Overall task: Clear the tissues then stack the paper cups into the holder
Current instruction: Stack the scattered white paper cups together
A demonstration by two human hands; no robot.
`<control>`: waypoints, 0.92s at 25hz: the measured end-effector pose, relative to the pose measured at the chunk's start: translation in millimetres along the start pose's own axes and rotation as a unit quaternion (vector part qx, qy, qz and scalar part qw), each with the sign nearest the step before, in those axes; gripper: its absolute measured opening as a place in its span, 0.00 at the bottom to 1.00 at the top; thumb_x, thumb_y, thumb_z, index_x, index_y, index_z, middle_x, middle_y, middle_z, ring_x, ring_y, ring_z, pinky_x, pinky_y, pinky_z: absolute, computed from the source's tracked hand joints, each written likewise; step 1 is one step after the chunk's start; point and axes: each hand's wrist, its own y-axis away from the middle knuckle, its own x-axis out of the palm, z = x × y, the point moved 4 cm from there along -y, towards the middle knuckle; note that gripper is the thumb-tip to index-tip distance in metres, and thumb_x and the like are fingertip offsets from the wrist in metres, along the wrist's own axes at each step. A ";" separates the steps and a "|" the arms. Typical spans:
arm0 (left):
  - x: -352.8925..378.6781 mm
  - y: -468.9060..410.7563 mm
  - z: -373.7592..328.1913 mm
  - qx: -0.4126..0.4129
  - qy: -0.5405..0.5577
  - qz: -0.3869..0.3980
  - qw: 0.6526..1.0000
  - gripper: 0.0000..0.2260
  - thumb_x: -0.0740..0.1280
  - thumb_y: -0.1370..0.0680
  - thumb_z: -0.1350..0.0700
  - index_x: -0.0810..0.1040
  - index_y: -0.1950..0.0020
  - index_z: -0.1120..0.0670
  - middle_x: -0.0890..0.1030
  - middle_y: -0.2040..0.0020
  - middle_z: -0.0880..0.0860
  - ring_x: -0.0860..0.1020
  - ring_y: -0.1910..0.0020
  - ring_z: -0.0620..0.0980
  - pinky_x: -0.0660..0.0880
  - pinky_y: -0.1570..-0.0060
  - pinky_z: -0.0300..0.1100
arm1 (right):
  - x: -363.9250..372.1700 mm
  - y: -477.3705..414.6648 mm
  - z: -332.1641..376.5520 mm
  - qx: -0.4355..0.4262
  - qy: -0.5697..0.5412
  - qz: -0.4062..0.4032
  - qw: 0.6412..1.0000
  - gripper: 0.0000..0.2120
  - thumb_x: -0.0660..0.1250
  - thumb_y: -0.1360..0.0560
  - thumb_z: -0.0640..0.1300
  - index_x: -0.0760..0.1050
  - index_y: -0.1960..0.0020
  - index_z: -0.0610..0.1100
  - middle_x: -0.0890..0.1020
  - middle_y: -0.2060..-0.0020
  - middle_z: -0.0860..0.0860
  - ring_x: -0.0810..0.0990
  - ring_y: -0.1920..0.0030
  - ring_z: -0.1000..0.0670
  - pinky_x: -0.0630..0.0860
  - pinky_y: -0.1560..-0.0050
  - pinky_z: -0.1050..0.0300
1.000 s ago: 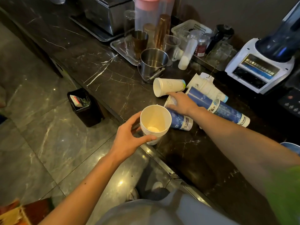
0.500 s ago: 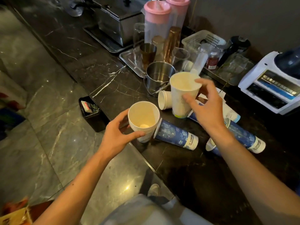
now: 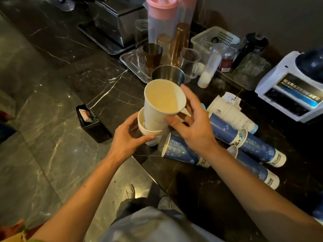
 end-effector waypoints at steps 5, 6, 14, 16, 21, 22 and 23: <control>-13.0 -28.3 10.4 0.005 0.020 0.050 0.999 0.39 0.79 0.36 0.46 0.69 0.26 0.49 0.77 0.33 0.43 0.75 0.33 0.40 0.72 0.34 0.38 | 16.7 -10.0 -34.3 0.075 0.161 0.059 0.982 0.33 0.71 0.26 0.51 0.62 0.25 0.54 0.71 0.32 0.59 0.67 0.32 0.63 0.68 0.34 0.63; -16.1 -33.2 12.1 0.005 0.025 0.058 0.998 0.39 0.78 0.36 0.46 0.69 0.26 0.49 0.77 0.33 0.41 0.75 0.33 0.39 0.72 0.35 0.36 | 15.7 -11.8 -39.5 0.079 0.168 0.068 0.980 0.31 0.70 0.25 0.53 0.64 0.26 0.54 0.71 0.32 0.59 0.68 0.31 0.62 0.68 0.33 0.60; -22.6 -49.1 20.5 -0.002 0.051 0.096 0.994 0.39 0.78 0.36 0.47 0.68 0.27 0.46 0.75 0.33 0.40 0.73 0.33 0.36 0.71 0.36 0.31 | -30.9 -68.6 -105.6 0.143 0.464 0.137 0.864 0.39 0.75 0.29 0.43 0.60 0.23 0.46 0.66 0.26 0.47 0.64 0.26 0.45 0.60 0.26 0.48; -21.6 -48.3 20.7 -0.001 0.046 0.101 0.994 0.38 0.78 0.36 0.46 0.67 0.28 0.44 0.74 0.33 0.39 0.73 0.33 0.36 0.70 0.36 0.31 | -25.6 -71.6 -121.7 0.112 0.528 0.192 0.820 0.44 0.76 0.30 0.46 0.55 0.21 0.46 0.63 0.24 0.45 0.61 0.24 0.43 0.58 0.25 0.45; -20.0 -47.9 23.3 -0.008 0.046 0.088 0.995 0.37 0.77 0.35 0.46 0.66 0.29 0.41 0.74 0.33 0.37 0.72 0.32 0.35 0.70 0.35 0.32 | -28.2 -75.1 -118.2 0.057 0.562 0.146 0.812 0.41 0.74 0.28 0.51 0.57 0.22 0.48 0.67 0.28 0.48 0.65 0.28 0.44 0.67 0.32 0.44; -20.0 -47.8 23.5 -0.007 0.043 0.088 0.995 0.37 0.77 0.35 0.45 0.66 0.29 0.41 0.74 0.33 0.37 0.72 0.32 0.36 0.70 0.34 0.32 | -29.9 -71.4 -113.0 0.059 0.527 0.126 0.838 0.41 0.74 0.28 0.52 0.57 0.22 0.49 0.67 0.27 0.48 0.65 0.28 0.45 0.68 0.34 0.43; -20.5 -47.7 23.6 -0.007 0.040 0.086 0.995 0.38 0.77 0.35 0.45 0.66 0.29 0.41 0.74 0.32 0.37 0.72 0.31 0.37 0.70 0.34 0.32 | -32.0 -67.8 -106.1 0.065 0.480 0.101 0.869 0.41 0.74 0.28 0.53 0.57 0.22 0.49 0.67 0.28 0.49 0.65 0.28 0.47 0.69 0.34 0.44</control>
